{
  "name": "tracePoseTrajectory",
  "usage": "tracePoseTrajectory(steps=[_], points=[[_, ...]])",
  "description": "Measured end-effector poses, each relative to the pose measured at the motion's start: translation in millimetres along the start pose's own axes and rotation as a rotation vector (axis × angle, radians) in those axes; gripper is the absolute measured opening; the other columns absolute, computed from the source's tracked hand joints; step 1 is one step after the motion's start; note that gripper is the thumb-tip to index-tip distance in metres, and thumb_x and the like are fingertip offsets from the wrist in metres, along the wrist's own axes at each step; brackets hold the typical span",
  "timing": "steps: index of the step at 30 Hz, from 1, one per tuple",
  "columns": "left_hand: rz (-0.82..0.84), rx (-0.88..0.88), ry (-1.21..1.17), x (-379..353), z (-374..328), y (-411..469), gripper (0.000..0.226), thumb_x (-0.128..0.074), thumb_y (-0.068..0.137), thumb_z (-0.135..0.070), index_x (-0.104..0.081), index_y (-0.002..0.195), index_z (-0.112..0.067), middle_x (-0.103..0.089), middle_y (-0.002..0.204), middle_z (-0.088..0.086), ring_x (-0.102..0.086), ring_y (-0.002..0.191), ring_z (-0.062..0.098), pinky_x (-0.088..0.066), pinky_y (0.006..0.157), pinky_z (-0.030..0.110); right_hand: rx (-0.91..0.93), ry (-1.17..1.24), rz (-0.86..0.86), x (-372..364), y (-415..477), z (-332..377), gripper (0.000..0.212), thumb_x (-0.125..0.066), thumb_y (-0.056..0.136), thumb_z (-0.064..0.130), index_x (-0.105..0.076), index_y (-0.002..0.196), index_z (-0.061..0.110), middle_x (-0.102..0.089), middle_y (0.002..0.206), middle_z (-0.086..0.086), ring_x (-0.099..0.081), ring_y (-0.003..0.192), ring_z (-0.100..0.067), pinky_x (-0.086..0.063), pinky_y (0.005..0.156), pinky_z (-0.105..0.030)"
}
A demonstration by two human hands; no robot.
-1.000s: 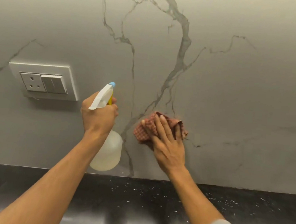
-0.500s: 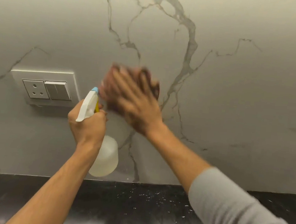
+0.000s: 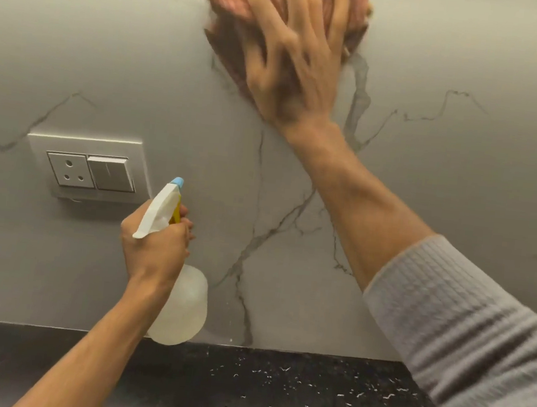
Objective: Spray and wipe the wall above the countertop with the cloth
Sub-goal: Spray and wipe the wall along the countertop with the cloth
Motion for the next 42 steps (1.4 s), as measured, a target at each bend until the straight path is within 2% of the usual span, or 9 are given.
tracePoseTrajectory(steps=[5,10,14,20,24,28,32,36,42], points=[[-0.027,0.009,-0.028,-7.2,6.0,-4.3,0.035,-0.055,0.065,0.011,-0.066,0.071,-0.022,-0.063,0.064,-0.001,-0.062,0.051,0.01,-0.044,0.04,0.022,0.239,0.096,0.077,-7.5,-69.6,27.7,0.046,-0.047,0.101,0.052,-0.06,0.137,0.026,-0.053,0.144,-0.014,-0.046,0.137,-0.034,-0.019,0.116,-0.057],[-0.058,0.024,-0.017,-11.3,15.9,-9.6,0.034,-0.053,0.063,0.01,-0.064,0.069,-0.021,-0.06,0.061,-0.002,-0.058,0.047,0.008,-0.041,0.038,0.02,0.486,0.16,0.473,-0.2,-280.1,53.0,0.053,-0.053,0.101,0.022,-0.038,0.152,0.021,-0.033,0.158,-0.008,-0.027,0.148,-0.024,-0.009,0.121,-0.049],[0.058,0.033,0.048,-21.6,30.4,-22.1,0.032,-0.054,0.064,0.01,-0.065,0.071,-0.019,-0.062,0.064,0.003,-0.062,0.052,0.011,-0.043,0.041,0.021,0.817,0.056,0.746,25.4,-392.1,22.0,0.071,-0.052,0.085,0.009,-0.036,0.153,0.021,-0.018,0.164,-0.001,-0.008,0.151,-0.018,-0.032,0.115,-0.04],[0.154,0.014,0.114,-33.7,42.8,-28.8,0.036,-0.055,0.067,0.013,-0.067,0.074,-0.019,-0.065,0.07,0.004,-0.061,0.052,0.01,-0.047,0.041,0.024,0.417,0.093,0.401,8.8,-296.9,9.8,0.045,-0.051,0.102,0.017,-0.045,0.147,0.018,-0.026,0.161,-0.006,-0.019,0.151,-0.022,-0.001,0.123,-0.049],[0.132,-0.038,0.171,-26.4,45.6,-24.8,0.038,-0.056,0.066,0.011,-0.066,0.072,-0.025,-0.065,0.074,0.002,-0.062,0.06,0.016,-0.051,0.046,0.028,0.248,0.128,0.321,-5.3,-307.9,52.4,0.051,-0.06,0.099,0.024,-0.043,0.148,0.023,-0.032,0.158,-0.006,-0.021,0.149,-0.024,0.0,0.121,-0.052],[0.12,-0.079,0.245,-18.4,50.0,-21.4,0.034,-0.056,0.064,0.008,-0.066,0.071,-0.025,-0.068,0.078,0.01,-0.066,0.067,0.026,-0.054,0.057,0.035,0.44,0.212,0.571,-7.9,-375.5,89.1,0.064,-0.055,0.096,0.009,-0.029,0.154,0.017,-0.028,0.161,-0.003,-0.02,0.15,-0.021,-0.001,0.122,-0.045],[0.125,-0.013,0.199,-6.9,55.9,-20.6,0.036,-0.057,0.068,0.008,-0.067,0.071,-0.026,-0.066,0.065,-0.006,-0.064,0.054,0.008,-0.051,0.047,0.026,0.785,0.237,0.911,8.5,-448.0,78.8,0.062,-0.047,0.099,0.014,-0.024,0.157,0.018,-0.013,0.165,0.002,-0.011,0.152,-0.015,-0.011,0.122,-0.035],[0.125,0.01,0.152,0.0,54.2,-24.6,0.035,-0.057,0.068,0.01,-0.069,0.076,-0.022,-0.066,0.069,-0.004,-0.065,0.055,0.006,-0.052,0.044,0.023,0.831,0.203,0.823,17.5,-408.2,35.8,0.053,-0.056,0.095,0.011,-0.047,0.146,0.019,-0.018,0.164,0.0,-0.018,0.15,-0.014,-0.03,0.117,-0.036],[0.065,-0.002,0.136,15.7,45.9,-30.7,0.031,-0.057,0.064,0.004,-0.069,0.076,-0.021,-0.067,0.067,-0.005,-0.066,0.056,0.007,-0.05,0.043,0.023,0.396,0.15,0.342,-0.8,-222.8,26.7,0.035,-0.049,0.102,0.018,-0.06,0.136,0.017,-0.043,0.153,-0.006,-0.036,0.144,-0.023,-0.009,0.12,-0.045]])
Point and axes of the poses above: each hand's wrist, its own y-axis towards the middle knuckle, its own x-axis out of the back of the hand, z = x × y, the point moved 7 cm from there along y, towards the middle knuckle
